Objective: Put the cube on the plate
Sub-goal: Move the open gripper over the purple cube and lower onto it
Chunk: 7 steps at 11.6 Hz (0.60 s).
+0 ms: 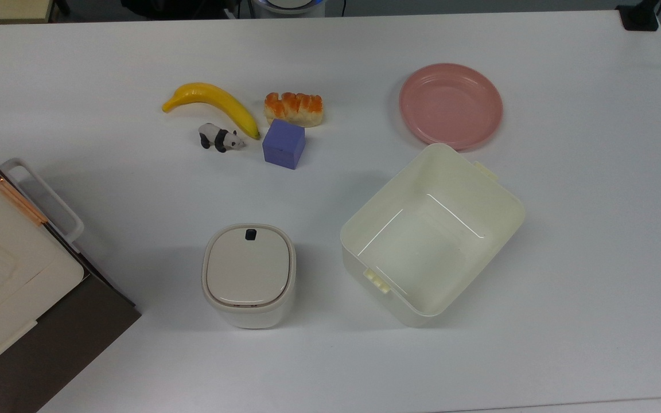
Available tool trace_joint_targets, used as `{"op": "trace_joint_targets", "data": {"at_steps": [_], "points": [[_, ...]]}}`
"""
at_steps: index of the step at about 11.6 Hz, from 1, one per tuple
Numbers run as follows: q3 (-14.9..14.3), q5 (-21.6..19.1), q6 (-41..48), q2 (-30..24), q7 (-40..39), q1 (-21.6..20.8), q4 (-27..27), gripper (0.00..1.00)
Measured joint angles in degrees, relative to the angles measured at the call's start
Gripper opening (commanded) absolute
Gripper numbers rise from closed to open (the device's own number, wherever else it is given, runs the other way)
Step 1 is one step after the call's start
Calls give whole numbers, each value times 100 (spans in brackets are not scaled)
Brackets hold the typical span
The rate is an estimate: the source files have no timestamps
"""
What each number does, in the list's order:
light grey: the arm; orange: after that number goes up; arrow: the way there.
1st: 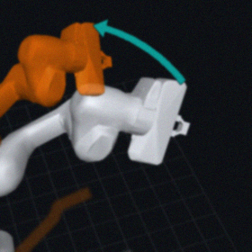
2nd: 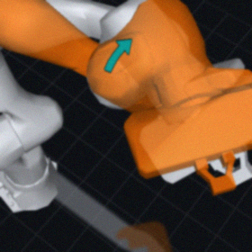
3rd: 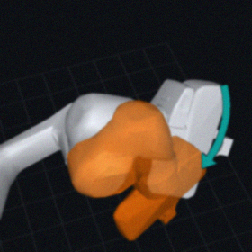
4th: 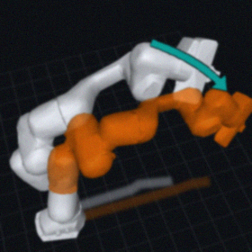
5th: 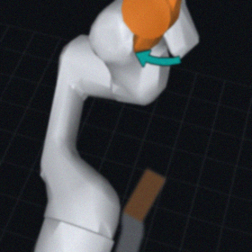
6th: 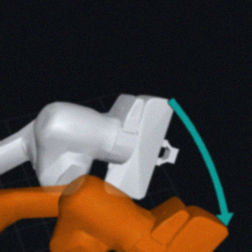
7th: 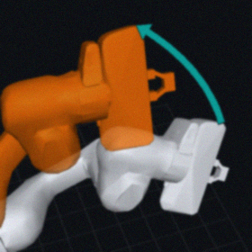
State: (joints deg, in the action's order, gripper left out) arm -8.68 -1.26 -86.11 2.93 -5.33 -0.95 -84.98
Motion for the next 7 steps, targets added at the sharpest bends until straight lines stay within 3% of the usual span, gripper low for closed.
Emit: {"op": "trace_joint_targets", "data": {"at_steps": [4,7], "points": [[922,432,-579,93,124,-19,-896,100],[1079,486,-1180,585,269,-29,-1189,100]]}}
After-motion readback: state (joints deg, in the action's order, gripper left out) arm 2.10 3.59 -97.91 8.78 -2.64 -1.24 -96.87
